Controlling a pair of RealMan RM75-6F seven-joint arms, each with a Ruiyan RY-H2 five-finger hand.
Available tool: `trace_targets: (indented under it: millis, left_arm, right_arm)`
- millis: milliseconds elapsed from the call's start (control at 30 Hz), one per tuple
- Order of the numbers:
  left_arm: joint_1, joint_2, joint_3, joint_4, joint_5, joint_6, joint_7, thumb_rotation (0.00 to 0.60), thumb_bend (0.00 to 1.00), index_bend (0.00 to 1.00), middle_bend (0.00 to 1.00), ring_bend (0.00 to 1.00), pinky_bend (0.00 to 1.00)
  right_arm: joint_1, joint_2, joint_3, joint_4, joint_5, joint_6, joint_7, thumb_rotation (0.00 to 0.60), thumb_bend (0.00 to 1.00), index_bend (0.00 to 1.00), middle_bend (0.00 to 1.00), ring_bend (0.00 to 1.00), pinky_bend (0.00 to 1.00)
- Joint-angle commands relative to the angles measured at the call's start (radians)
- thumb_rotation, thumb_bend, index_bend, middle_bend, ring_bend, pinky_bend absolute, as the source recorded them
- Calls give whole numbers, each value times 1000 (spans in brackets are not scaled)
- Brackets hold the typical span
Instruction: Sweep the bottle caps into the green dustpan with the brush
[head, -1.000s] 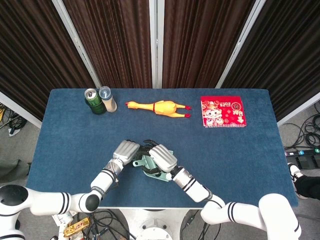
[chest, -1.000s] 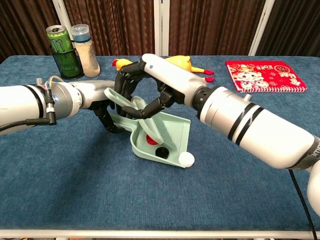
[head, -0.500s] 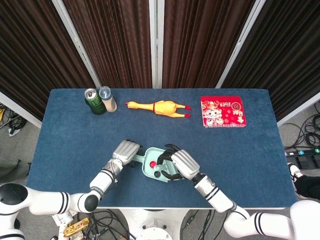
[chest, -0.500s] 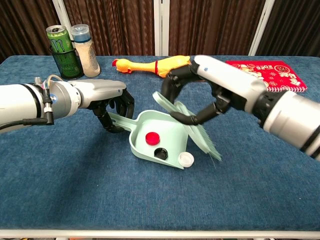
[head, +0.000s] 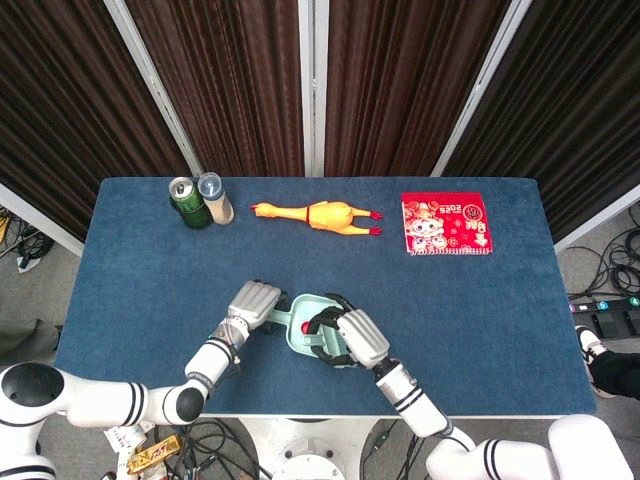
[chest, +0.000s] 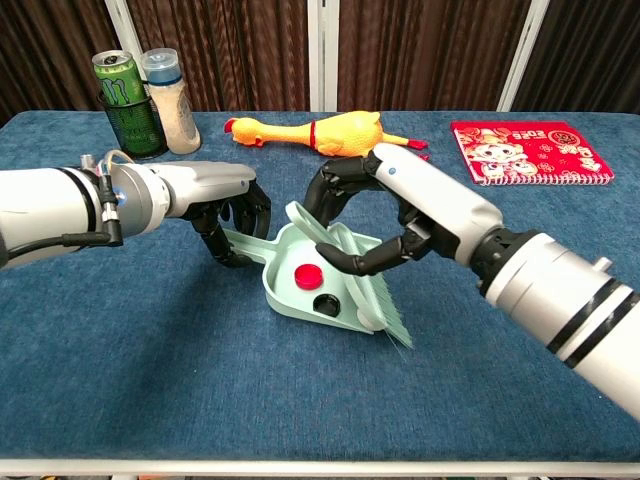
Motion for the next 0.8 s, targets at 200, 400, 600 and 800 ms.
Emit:
trace_targets:
  millis: [200,400,600,800]
  left_arm:
    - [-16,-5,-9,-10,-29,7,2,600,366,548,506,329,280]
    - [-35,-26,-28,1,-57,13,2,600,365,551,509,336,286]
    - [-54,-44,-40,15,-80,15,7,600,363,552,510,340,290]
    - [-46,-41,-40,28,-72,11,-19,600,362,471,506,341,320]
  right_arm:
    - [24,-80,59,72,-10,8,41,600,614,814,723,356,99]
    - [35,-80,91,78,6,-1,52,600,615,814,723,356,99]
    - [42,-76,116,82,10,4,69,600,616,816,723,356,98]
    - [36,-5,139,47,1,30,65,600,616,817,723,356,98]
